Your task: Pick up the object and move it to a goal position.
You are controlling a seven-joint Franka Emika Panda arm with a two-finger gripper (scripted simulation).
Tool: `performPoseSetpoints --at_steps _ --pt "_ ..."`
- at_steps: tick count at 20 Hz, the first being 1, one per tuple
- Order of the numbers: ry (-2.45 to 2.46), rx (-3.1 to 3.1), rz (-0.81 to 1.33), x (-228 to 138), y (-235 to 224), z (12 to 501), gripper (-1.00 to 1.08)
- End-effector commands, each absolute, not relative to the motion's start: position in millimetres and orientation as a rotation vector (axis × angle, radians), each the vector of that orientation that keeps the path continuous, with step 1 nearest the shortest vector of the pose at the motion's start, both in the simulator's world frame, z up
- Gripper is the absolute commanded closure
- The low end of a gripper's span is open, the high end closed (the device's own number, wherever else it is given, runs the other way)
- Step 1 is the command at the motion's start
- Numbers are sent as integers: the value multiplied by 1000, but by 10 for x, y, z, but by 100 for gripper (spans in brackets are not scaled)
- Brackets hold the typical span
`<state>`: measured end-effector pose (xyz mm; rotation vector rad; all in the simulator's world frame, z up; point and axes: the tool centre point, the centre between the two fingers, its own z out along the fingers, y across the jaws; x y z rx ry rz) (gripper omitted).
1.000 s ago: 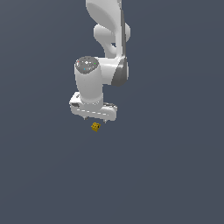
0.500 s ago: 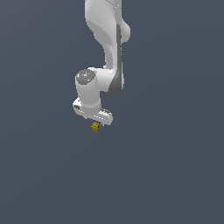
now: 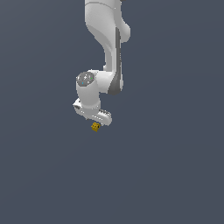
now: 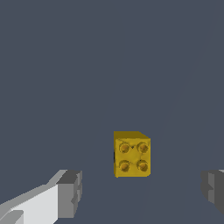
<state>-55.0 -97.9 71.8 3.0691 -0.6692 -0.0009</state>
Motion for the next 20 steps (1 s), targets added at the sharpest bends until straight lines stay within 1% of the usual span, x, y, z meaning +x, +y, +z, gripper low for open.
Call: performPoseSetpoints --at_steps 1,10,15,16,20 --pt "-670 3069 -1 -553 -978 677 -92" --pt "-677 3068 0 -567 -981 289 -92" --pt "-678 3068 0 -560 -981 219 -92" --pt "-678 3068 0 -560 -981 219 108" --pt "-678 3068 0 -560 -981 219 108"
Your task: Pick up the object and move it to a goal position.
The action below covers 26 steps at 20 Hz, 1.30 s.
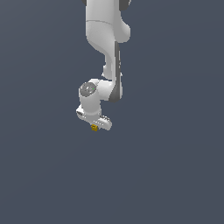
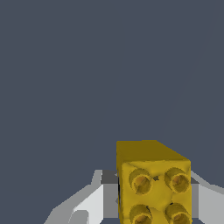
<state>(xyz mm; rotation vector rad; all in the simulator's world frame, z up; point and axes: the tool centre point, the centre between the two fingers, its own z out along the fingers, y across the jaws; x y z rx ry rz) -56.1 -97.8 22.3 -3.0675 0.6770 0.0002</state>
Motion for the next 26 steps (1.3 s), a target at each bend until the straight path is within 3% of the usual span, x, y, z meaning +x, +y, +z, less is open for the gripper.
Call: performPoseSetpoints --at_steps 1,14,26 --pt "678 -3068 0 -560 -981 219 108" --pt "678 -3068 0 -629 -765 272 108" --pt "678 -3068 0 -962 306 525 108"
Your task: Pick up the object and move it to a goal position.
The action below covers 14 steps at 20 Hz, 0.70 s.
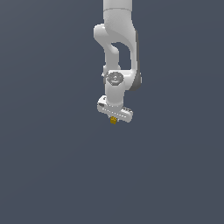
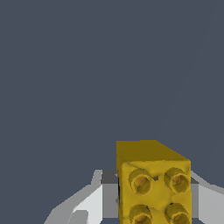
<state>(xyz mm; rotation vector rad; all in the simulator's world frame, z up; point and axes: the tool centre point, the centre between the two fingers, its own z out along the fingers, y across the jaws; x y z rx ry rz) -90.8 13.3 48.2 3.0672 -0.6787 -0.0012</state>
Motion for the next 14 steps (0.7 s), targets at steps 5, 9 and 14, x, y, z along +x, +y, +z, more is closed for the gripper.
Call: performPoseSetpoints --at_steps 5,9,14 --pt "-678 3068 0 -1128 879 662 108" --pt "-677 3068 0 -1235 1266 754 108" --pt "-677 3068 0 -1324 1624 840 108"
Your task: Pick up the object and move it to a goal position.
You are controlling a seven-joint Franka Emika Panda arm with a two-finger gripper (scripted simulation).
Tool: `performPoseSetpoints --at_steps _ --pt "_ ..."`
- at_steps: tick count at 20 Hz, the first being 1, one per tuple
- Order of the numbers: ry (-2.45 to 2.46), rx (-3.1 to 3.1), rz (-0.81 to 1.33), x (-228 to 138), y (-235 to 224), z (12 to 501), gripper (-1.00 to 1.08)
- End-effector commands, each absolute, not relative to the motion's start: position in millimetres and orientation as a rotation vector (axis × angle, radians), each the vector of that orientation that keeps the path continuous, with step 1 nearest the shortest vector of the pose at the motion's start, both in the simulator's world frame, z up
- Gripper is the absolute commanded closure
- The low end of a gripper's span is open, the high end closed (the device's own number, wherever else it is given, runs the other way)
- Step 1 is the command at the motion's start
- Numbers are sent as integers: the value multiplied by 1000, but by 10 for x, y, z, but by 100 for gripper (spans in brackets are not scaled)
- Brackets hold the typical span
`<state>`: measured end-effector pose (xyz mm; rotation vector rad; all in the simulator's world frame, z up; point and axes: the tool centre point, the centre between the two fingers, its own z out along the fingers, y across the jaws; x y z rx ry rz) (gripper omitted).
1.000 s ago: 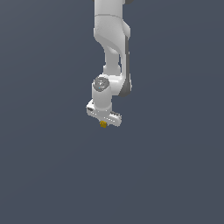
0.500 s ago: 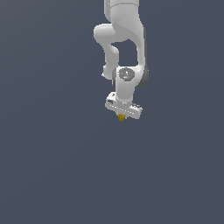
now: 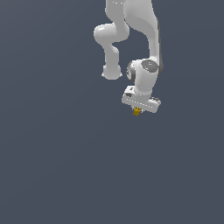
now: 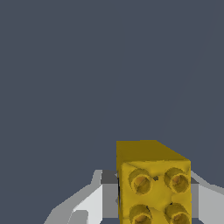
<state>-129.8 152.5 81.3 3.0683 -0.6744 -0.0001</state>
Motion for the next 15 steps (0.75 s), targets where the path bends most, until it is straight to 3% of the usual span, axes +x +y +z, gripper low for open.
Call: performPoseSetpoints --at_steps 1,15 --pt "-677 3068 0 -1337 1680 853 108" --pt "-677 3068 0 -1372 1898 904 108"
